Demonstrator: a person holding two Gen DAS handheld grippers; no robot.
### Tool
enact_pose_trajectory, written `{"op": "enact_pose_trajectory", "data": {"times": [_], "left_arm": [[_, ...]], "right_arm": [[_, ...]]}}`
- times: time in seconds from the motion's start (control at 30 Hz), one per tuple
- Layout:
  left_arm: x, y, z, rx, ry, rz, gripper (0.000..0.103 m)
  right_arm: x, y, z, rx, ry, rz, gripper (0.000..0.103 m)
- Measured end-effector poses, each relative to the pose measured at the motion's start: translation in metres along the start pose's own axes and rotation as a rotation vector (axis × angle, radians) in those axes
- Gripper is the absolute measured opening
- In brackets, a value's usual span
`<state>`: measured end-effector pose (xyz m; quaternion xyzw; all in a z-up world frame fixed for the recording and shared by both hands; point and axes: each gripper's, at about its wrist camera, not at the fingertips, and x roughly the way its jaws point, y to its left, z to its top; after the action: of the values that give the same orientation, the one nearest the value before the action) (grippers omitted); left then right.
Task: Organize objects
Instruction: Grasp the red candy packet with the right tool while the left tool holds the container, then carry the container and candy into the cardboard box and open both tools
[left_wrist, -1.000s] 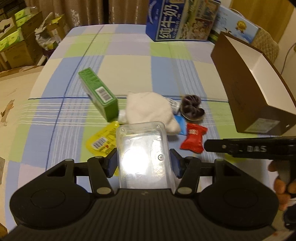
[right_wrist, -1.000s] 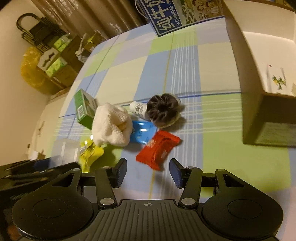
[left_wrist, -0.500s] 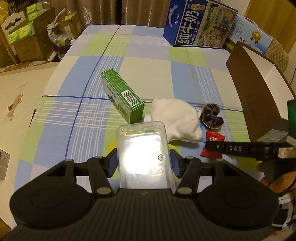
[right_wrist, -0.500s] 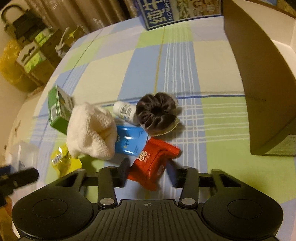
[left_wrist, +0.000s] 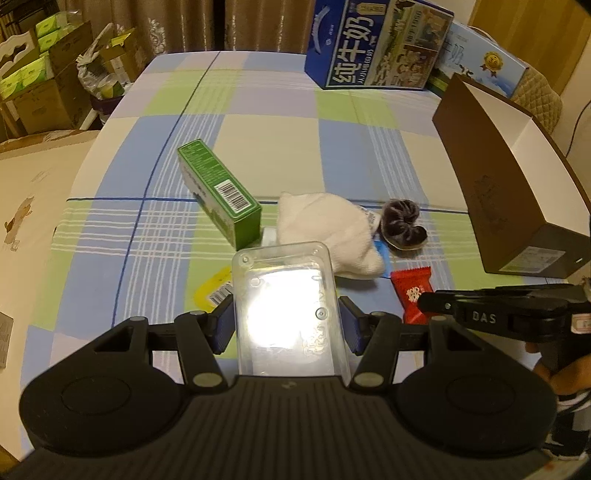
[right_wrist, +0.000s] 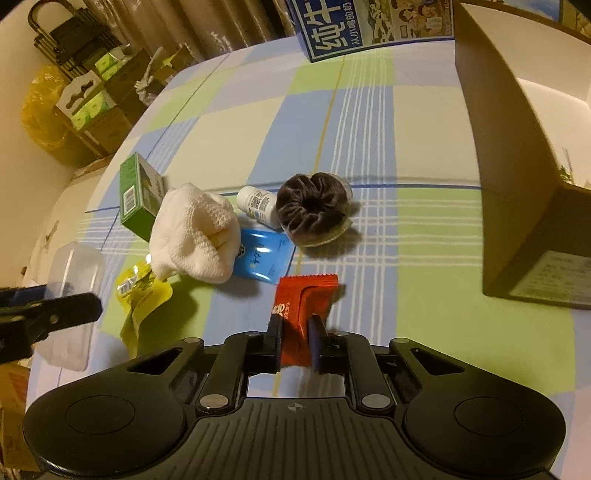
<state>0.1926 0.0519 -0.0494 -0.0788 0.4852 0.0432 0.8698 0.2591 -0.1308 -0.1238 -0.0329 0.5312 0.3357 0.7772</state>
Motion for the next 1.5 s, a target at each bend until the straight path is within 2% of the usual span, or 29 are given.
{"op": "enact_pose_trajectory", "data": {"times": [0.13, 0.23, 0.3, 0.37, 0.4, 0.67, 0.7, 0.73, 0.8, 1.0, 1.2, 1.5], "left_arm": [[-0.001, -0.007, 0.0, 0.009, -0.002, -0.007, 0.053], [-0.001, -0.011, -0.001, 0.015, -0.002, -0.011, 0.053], [-0.001, -0.012, -0.002, 0.017, 0.001, -0.011, 0.053], [-0.001, -0.013, -0.003, 0.019, 0.004, -0.009, 0.053], [-0.001, -0.013, -0.003, 0.02, 0.006, -0.009, 0.053], [-0.002, -0.006, -0.006, 0.016, 0.011, 0.002, 0.053], [-0.003, -0.005, -0.006, 0.016, 0.011, 0.003, 0.053], [-0.003, -0.005, -0.007, 0.018, 0.011, 0.002, 0.053], [-0.003, -0.006, -0.007, 0.022, 0.011, -0.001, 0.053], [-0.002, -0.013, -0.003, 0.052, 0.011, -0.028, 0.053], [0.0, -0.041, 0.005, 0.122, 0.01, -0.093, 0.053], [-0.006, -0.124, 0.035, 0.247, -0.044, -0.219, 0.053]], "right_arm": [[-0.011, -0.004, -0.007, -0.034, 0.019, 0.009, 0.011], [-0.013, -0.006, -0.011, -0.047, 0.034, -0.02, 0.014], [-0.012, -0.005, -0.013, -0.062, 0.031, -0.03, 0.037], [-0.01, -0.002, -0.015, -0.076, 0.029, -0.032, 0.045], [-0.008, -0.001, -0.016, -0.077, 0.032, -0.038, 0.045], [0.008, 0.001, -0.014, -0.068, 0.014, -0.069, 0.045], [0.01, 0.003, -0.014, -0.082, 0.011, -0.074, 0.043], [0.01, 0.004, -0.015, -0.097, 0.009, -0.077, 0.035], [0.011, 0.008, -0.016, -0.137, 0.005, -0.096, 0.029], [0.002, 0.005, -0.022, -0.129, 0.011, -0.069, 0.024], [-0.042, -0.012, -0.029, -0.041, -0.041, -0.021, 0.024], [-0.131, -0.063, -0.03, 0.085, -0.19, -0.028, 0.024]]}}
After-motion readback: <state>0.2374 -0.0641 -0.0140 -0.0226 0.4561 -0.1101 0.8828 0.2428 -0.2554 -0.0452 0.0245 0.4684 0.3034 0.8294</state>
